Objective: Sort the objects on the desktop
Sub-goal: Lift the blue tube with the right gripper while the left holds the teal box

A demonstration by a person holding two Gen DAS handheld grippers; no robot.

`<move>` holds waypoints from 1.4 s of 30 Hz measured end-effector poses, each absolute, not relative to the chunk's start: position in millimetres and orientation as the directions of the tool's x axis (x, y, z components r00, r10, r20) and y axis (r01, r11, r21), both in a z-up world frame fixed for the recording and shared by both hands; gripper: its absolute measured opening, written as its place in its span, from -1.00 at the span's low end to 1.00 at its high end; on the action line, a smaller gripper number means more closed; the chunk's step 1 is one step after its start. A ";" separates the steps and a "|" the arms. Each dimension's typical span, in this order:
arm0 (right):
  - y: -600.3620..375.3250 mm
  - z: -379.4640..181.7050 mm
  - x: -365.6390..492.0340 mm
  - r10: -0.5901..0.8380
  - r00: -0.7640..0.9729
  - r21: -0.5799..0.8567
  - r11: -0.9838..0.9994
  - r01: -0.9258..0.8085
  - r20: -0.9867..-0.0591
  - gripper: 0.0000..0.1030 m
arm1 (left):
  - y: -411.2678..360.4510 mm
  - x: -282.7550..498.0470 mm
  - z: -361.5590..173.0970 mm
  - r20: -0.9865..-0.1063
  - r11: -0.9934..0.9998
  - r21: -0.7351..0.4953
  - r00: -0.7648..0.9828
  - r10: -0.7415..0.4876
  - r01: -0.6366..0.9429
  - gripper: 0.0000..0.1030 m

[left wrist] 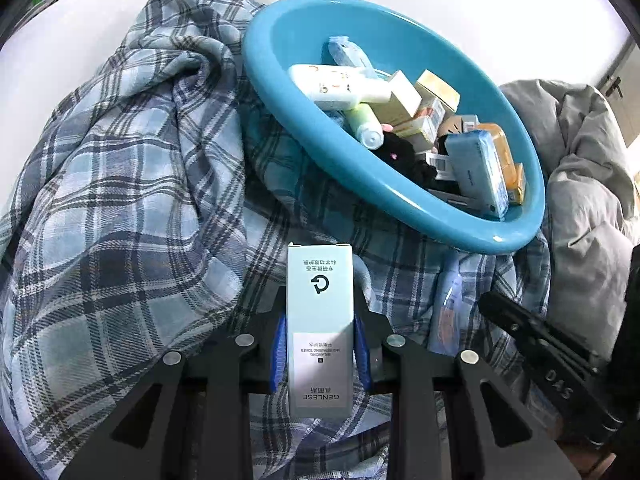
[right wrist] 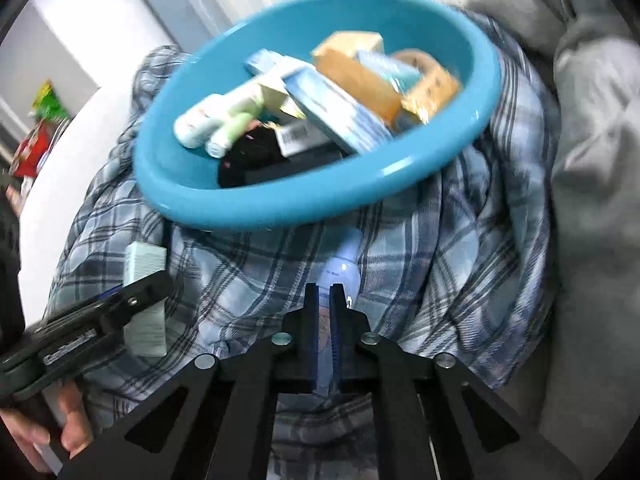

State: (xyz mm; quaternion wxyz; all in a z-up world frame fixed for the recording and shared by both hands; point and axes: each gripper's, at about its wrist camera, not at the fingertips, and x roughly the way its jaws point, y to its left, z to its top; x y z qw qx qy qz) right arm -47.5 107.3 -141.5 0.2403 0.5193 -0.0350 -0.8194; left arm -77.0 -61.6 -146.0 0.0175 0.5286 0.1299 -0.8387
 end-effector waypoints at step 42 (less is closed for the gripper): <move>102.7 -165.6 -49.4 -0.372 -0.230 0.244 -0.862 0.444 -0.899 -0.41 | -73.4 -20.7 -155.2 -0.916 -0.971 -0.186 -0.383 0.118 0.147 -0.42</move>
